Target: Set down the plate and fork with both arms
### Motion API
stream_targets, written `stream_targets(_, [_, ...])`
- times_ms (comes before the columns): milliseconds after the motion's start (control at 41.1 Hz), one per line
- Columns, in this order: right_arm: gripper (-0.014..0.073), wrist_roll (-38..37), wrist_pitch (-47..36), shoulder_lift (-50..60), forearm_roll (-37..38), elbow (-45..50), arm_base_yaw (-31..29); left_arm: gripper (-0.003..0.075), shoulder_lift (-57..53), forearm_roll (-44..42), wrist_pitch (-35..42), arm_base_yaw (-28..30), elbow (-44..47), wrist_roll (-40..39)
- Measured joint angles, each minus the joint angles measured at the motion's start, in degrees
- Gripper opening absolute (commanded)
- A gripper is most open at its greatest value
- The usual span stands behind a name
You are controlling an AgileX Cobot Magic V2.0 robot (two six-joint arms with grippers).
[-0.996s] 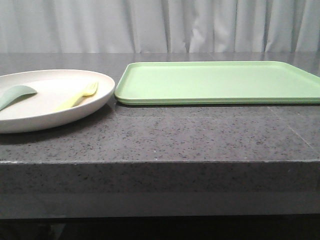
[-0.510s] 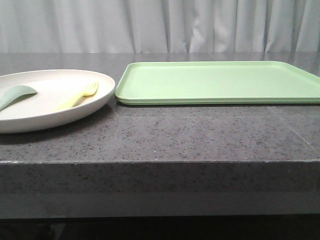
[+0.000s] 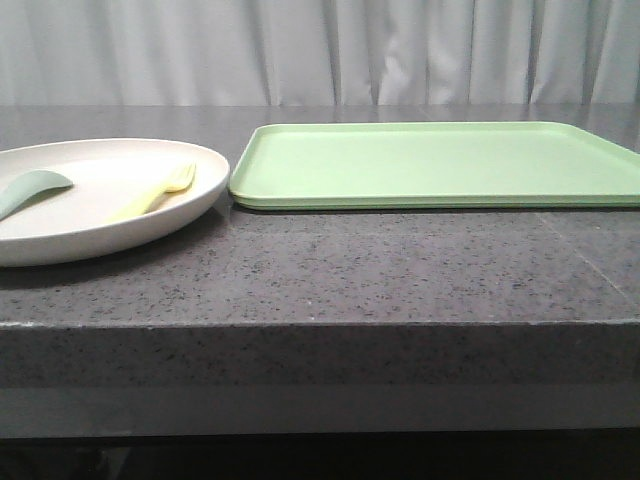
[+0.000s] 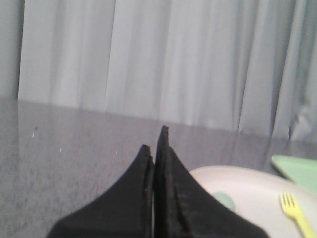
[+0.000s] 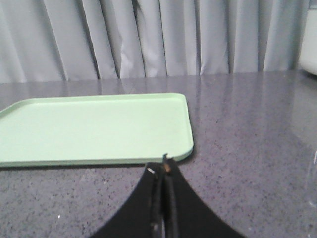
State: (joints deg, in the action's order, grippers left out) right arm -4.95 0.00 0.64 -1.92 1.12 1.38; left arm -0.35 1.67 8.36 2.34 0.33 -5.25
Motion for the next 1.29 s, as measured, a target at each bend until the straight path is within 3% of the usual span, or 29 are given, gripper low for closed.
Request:
stream_targets(146, [-0.0066, 0.0, 1.7, 0.0, 0.0, -6.5, 0.0, -0.0018, 0.0, -0.2, 2.9, 0.0, -2.0, 0.0])
stream_targets(316, [-0.0067, 0.0, 12.8, -3.1, 0.0, -19.8, 0.0, -0.0018, 3.9, -4.4, -2.1, 0.0, -11.0, 0.0])
stream_targets(535, [-0.0067, 0.0, 20.6, -18.8, 0.0, -33.9, 0.0, -0.0018, 17.9, -7.7, -11.6, 0.0, -23.7, 0.0])
stream_targets(705, [-0.0063, 0.0, 20.9, -28.1, 0.0, -36.9, 0.0, -0.0017, 26.6, -7.7, -13.6, 0.0, -27.3, 0.0])
stream_targets(802, [0.0024, 0.0, 20.9, -30.5, 0.0, -36.9, 0.0, -0.0003, 29.2, -7.7, -13.3, 0.0, -27.4, 0.0])
stream_targets(899, [0.0218, 0.0, 21.1, -31.0, 0.0, -36.9, 0.0, 0.0121, 30.3, -7.7, -12.9, 0.0, -27.4, 0.0])
stream_targets(1021, [0.0480, 0.0, 21.1, -31.0, 0.0, -36.9, 0.0, 0.0428, 30.5, -7.7, -12.6, 0.0, -27.4, 0.0])
stream_targets(1094, [0.0561, 0.0, 21.1, -31.0, 0.0, -36.9, 0.0, 0.0562, 30.5, -7.4, -12.4, 0.0, -27.4, 0.0])
stream_targets(1166, [0.0584, 0.0, 21.1, -31.0, 0.0, -36.9, 0.0, 0.0613, 30.5, -7.0, -12.3, 0.0, -27.4, 0.0])
stream_targets(1288, [0.0582, 0.0, 21.1, -31.0, 0.0, -36.9, 0.0, 0.0605, 30.5, -6.6, -11.8, 0.0, -27.4, 0.0])
